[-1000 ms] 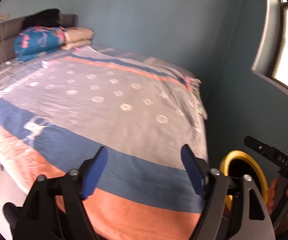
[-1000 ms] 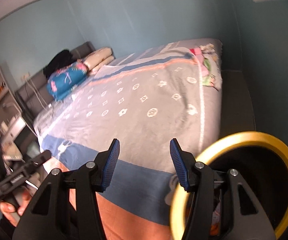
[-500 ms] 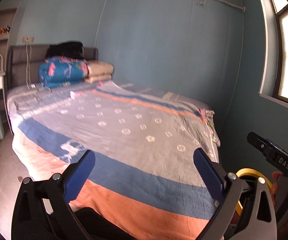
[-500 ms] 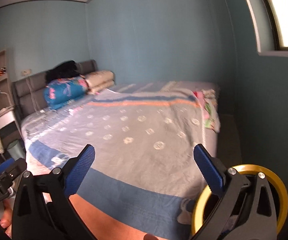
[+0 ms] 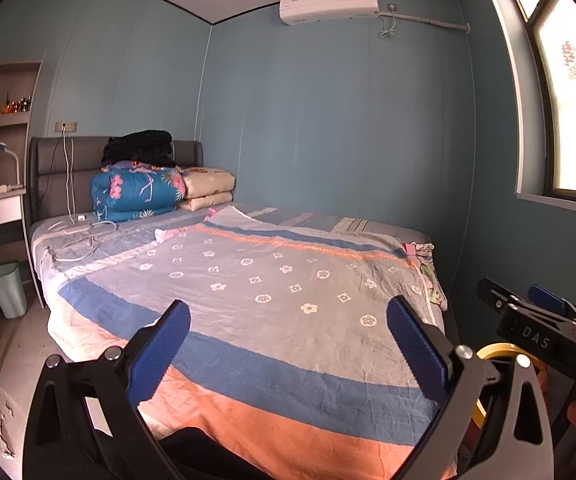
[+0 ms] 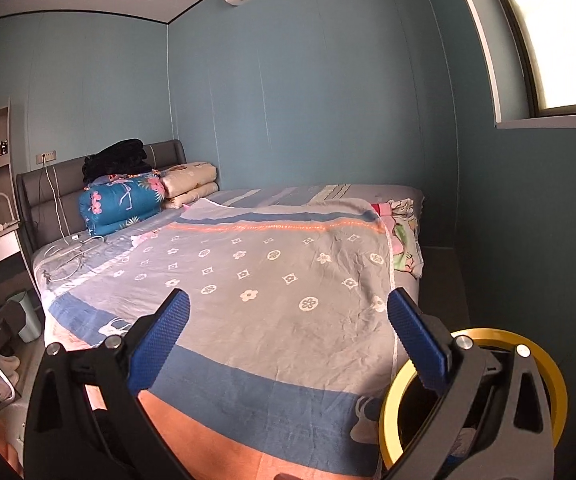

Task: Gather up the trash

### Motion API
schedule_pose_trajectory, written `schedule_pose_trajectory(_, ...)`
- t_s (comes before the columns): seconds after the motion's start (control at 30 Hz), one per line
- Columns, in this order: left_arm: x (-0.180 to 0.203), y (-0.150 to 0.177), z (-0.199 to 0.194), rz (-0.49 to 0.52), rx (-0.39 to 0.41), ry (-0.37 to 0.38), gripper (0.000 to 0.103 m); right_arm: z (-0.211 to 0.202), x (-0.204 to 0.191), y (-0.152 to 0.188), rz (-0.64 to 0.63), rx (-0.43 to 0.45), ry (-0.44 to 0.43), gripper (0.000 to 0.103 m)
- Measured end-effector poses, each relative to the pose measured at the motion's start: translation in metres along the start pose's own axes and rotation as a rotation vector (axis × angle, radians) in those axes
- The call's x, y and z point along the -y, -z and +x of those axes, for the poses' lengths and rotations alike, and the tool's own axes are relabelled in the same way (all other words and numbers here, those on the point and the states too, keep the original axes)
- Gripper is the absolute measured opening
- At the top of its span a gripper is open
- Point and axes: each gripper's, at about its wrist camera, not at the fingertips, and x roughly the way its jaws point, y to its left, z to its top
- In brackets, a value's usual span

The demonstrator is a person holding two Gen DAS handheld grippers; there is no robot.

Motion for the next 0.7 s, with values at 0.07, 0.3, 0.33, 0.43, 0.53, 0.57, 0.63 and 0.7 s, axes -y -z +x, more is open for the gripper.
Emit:
schedule_pose_trajectory(0.07, 0.002, 0.0, 0.0, 0.01, 0.001, 0.001, 0.095, -0.001, 0.001, 0.001, 0.002, 0.004, 0.002, 0.095)
schedule_pose_trajectory(0.3, -0.001, 0.002, 0.001, -0.014, -0.016, 0.01, 0.095, 0.0, 0.003, 0.004, 0.004, 0.0, 0.012, 0.095)
schedule_pose_trajectory(0.33, -0.001, 0.002, 0.001, -0.015, -0.017, 0.009, 0.095, 0.0, 0.004, 0.004, 0.007, -0.002, 0.013, 0.095)
schedule_pose_trajectory(0.43, -0.003, 0.002, 0.003, -0.023, -0.025, 0.011, 0.095, 0.002, 0.006, 0.003, 0.012, -0.004, 0.021, 0.095)
schedule_pose_trajectory(0.53, -0.006, 0.003, 0.004, -0.031, -0.034, 0.016, 0.095, 0.003, 0.008, 0.004, 0.018, -0.009, 0.025, 0.095)
schedule_pose_trajectory(0.57, -0.006, 0.003, 0.003, -0.031, -0.036, 0.015, 0.095, 0.003, 0.008, 0.004, 0.018, -0.01, 0.026, 0.095)
schedule_pose_trajectory(0.63, -0.007, 0.003, 0.004, -0.033, -0.042, 0.02, 0.095, 0.004, 0.008, 0.004, 0.02, -0.015, 0.024, 0.095)
schedule_pose_trajectory(0.7, -0.008, 0.003, 0.005, -0.036, -0.047, 0.023, 0.095, 0.005, 0.008, 0.003, 0.022, -0.019, 0.024, 0.095)
